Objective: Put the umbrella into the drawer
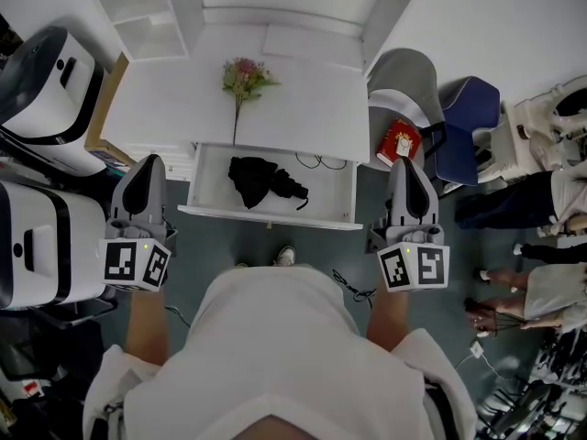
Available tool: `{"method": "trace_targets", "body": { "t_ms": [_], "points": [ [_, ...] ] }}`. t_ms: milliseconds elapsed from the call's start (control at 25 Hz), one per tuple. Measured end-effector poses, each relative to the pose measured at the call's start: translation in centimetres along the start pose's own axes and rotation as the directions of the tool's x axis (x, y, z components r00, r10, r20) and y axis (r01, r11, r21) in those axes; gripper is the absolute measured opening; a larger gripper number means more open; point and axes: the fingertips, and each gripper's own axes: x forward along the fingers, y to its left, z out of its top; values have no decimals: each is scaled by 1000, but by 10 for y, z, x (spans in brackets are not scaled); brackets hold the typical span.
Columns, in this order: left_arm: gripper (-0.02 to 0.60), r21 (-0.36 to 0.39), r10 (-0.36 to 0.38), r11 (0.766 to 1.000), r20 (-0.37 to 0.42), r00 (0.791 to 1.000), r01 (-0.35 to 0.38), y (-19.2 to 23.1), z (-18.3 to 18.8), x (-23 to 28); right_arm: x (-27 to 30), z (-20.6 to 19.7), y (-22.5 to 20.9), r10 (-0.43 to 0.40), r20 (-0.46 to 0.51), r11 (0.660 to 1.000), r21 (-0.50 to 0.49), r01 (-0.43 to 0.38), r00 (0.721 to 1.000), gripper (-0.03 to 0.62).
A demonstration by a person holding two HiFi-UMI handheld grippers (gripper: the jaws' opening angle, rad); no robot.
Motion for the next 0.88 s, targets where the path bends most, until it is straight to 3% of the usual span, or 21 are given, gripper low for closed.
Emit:
{"method": "trace_targets", "body": {
  "t_ms": [520,880],
  "points": [
    [14,-22,13,1000,-4,1000,-13,-3,-3,2,13,4,11,45,31,999,1,-45,998,2],
    [14,-41,16,999,-13,1000,-17,2,-7,-6,18,-7,32,71,-12,997,-19,-72,997,2]
  ]
}}
